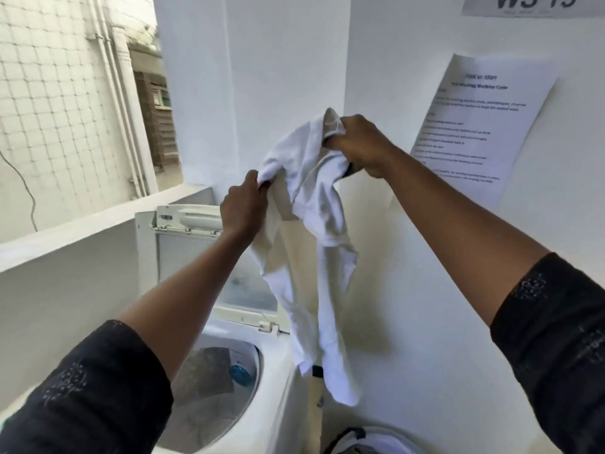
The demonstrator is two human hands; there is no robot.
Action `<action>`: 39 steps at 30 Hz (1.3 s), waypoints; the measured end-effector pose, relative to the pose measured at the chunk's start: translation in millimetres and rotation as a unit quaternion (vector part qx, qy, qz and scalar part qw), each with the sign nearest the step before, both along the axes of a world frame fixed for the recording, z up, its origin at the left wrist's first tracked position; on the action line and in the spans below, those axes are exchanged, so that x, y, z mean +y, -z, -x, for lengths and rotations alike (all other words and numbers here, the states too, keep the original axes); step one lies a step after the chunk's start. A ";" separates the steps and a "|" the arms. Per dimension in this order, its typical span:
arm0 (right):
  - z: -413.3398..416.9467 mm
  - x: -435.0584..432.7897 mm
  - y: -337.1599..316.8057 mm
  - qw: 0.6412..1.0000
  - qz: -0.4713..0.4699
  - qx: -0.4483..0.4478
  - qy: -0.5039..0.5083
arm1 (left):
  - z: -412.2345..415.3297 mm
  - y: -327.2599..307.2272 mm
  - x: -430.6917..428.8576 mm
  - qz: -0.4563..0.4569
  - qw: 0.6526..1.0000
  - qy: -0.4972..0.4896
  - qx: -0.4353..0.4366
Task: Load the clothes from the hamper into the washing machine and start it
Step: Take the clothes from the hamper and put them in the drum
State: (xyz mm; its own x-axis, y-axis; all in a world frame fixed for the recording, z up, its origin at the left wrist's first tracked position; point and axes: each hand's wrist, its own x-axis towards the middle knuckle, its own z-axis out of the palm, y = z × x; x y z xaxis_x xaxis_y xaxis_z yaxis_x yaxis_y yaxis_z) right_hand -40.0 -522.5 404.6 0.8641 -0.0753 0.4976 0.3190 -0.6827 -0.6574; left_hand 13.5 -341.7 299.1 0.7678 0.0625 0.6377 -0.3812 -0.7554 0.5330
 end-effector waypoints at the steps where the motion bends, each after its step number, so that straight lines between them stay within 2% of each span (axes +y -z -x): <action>1: -4.0 14.2 -10.0 0.999 -0.038 -0.007 -0.015 | -1.8 -11.6 10.9 -0.001 1.000 -0.010 -0.013; 5: -21.9 69.9 -38.5 0.984 -0.149 -0.025 -0.089 | -6.7 -49.8 49.2 -0.009 0.997 -0.052 -0.055; 9: -41.1 121.0 -53.6 0.971 -0.201 -0.051 -0.122 | -13.7 -76.4 80.1 -0.021 0.994 -0.071 -0.078; 14: -59.7 172.8 -58.5 0.965 -0.219 -0.062 -0.128 | -21.2 -85.1 122.0 0.017 0.993 -0.071 -0.088; 18: -76.4 205.8 -39.0 0.969 -0.213 -0.043 -0.118 | -31.0 -65.9 155.4 -0.004 0.996 -0.069 -0.054; 26: -121.7 253.9 53.6 0.991 -0.081 0.077 -0.070 | -63.3 36.2 208.7 -0.071 0.993 0.014 0.090; 30: -140.7 272.0 123.7 0.984 0.031 0.165 -0.057 | -89.4 100.4 229.8 -0.146 0.963 0.043 0.224; 33: -155.3 280.4 177.1 0.963 0.117 0.239 -0.048 | -108.0 155.5 241.1 -0.183 0.933 0.064 0.305; 36: -166.6 285.4 230.0 0.939 0.160 0.303 -0.020 | -125.6 215.7 243.1 -0.148 0.908 0.101 0.378; 39: -176.7 285.0 286.2 0.927 0.138 0.347 0.034 | -148.0 292.9 234.8 -0.056 0.888 0.138 0.435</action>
State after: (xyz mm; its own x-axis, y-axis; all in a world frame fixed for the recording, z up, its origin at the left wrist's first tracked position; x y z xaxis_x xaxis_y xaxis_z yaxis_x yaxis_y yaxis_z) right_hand 136.7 -237.5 118.4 0.9811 -0.0943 -0.1688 -0.1660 -0.8583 -0.4855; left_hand 161.5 -106.9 6.2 0.9491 -0.2309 -0.2142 -0.0408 -0.7645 0.6434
